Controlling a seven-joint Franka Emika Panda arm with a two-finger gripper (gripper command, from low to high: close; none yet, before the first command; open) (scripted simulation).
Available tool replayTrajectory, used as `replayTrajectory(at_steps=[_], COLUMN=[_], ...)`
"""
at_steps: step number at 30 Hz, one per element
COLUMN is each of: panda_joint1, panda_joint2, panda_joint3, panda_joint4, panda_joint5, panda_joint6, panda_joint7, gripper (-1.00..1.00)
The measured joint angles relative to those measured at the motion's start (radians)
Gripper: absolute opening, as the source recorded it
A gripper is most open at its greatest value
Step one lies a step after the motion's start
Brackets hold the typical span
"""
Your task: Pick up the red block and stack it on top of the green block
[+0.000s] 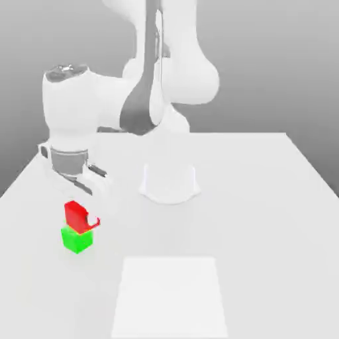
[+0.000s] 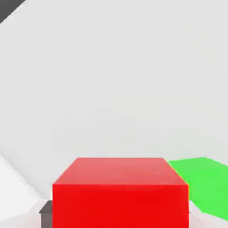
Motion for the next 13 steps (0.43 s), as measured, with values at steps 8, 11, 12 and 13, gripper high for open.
replayTrajectory(at_steps=[8, 11, 12, 13], panda_joint1=[-0.017, -0.009, -0.008, -0.007], panda_joint2=[0.169, 0.233, 0.233, 0.233], panda_joint3=[-0.048, -0.041, -0.041, -0.041], panda_joint4=[-0.027, -0.026, -0.026, -0.026], panda_joint5=[0.09, 0.137, 0.137, 0.137], panda_joint6=[0.194, 0.255, 0.255, 0.255], panda_joint7=[-0.01, -0.041, -0.041, -0.041], gripper=[-1.0, 1.0, 1.0, 1.0])
